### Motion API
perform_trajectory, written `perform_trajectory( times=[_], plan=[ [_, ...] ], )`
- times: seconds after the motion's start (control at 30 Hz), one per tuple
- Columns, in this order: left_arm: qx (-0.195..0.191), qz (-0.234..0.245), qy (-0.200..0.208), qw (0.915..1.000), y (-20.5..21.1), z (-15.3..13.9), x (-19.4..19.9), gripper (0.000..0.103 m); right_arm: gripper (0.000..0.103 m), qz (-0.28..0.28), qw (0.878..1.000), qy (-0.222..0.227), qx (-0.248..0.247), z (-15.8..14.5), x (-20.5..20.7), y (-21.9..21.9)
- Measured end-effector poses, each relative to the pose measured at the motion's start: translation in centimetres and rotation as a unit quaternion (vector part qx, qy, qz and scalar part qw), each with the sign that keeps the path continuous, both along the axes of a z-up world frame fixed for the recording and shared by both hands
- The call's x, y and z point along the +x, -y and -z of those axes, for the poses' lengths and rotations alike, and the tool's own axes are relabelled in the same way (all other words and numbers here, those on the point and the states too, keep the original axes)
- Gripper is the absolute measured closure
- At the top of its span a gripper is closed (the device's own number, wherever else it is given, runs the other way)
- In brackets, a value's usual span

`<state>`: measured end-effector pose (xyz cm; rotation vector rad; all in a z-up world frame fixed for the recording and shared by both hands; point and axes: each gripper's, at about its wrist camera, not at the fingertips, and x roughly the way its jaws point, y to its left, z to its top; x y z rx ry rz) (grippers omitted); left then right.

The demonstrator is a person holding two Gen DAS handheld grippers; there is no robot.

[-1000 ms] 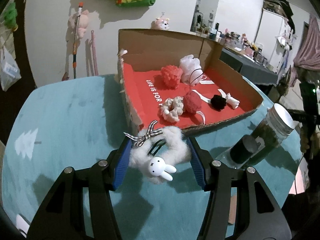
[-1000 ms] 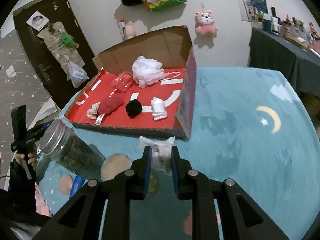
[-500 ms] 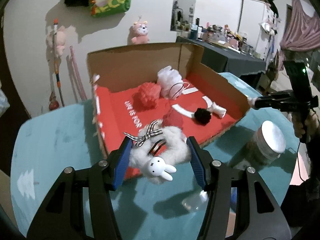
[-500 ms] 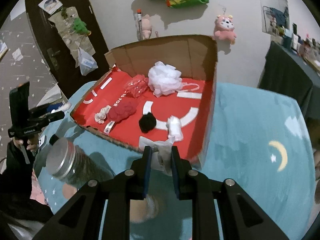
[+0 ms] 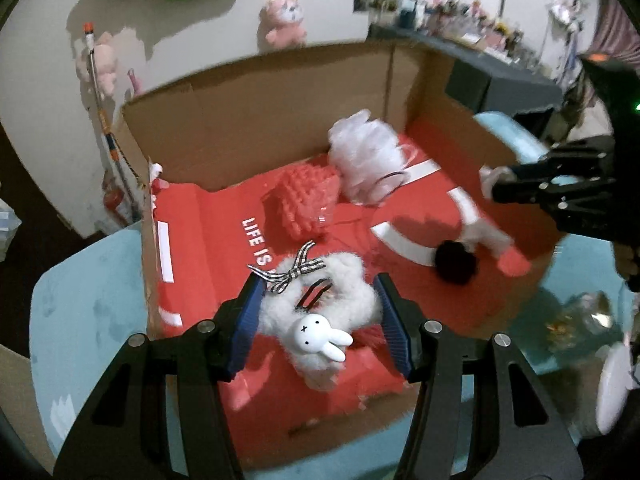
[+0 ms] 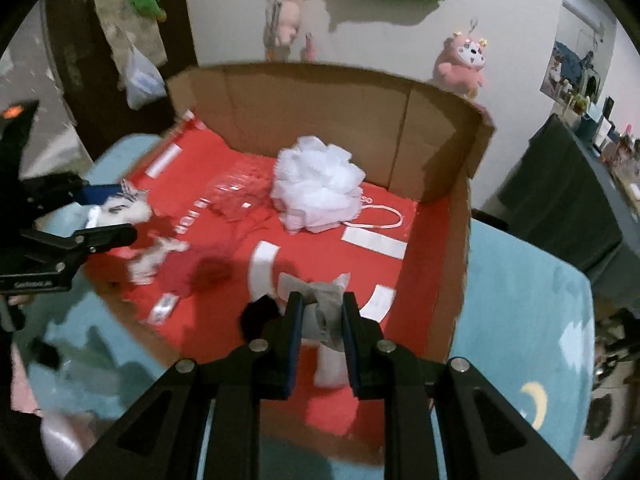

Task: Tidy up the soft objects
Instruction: 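Lower the bunny hair tie and tissue into the box with both grippers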

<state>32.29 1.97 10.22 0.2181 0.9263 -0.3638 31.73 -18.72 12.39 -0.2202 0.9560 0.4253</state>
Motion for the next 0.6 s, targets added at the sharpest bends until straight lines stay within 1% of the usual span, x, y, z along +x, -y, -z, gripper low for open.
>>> perform_trajectory(
  times=[0.1,0.23,0.37,0.53,0.6],
  plan=[
    [0.03,-0.011,-0.016,0.9994,0.6,1.5,1.9,0.049,0.083,0.01,0.999,-0.01,-0.041,1.2,2.2,-1.3],
    [0.049,-0.023,-0.033,0.998,0.7,2.8,3.4,0.049,0.083,0.021,0.996,-0.031,-0.085,3.2,4.5,-2.3],
    [0.064,-0.032,-0.044,0.9965,1.0,3.6,4.7,0.049,0.083,0.027,0.993,-0.043,-0.111,4.4,5.8,-2.7],
    [0.083,-0.042,-0.054,0.9942,1.1,4.6,5.8,0.049,0.083,0.039,0.99,-0.053,-0.128,5.3,7.2,-2.8],
    [0.085,-0.044,-0.058,0.9938,1.1,5.0,6.1,0.049,0.083,0.042,0.989,-0.056,-0.131,5.5,7.6,-2.6]
  ],
)
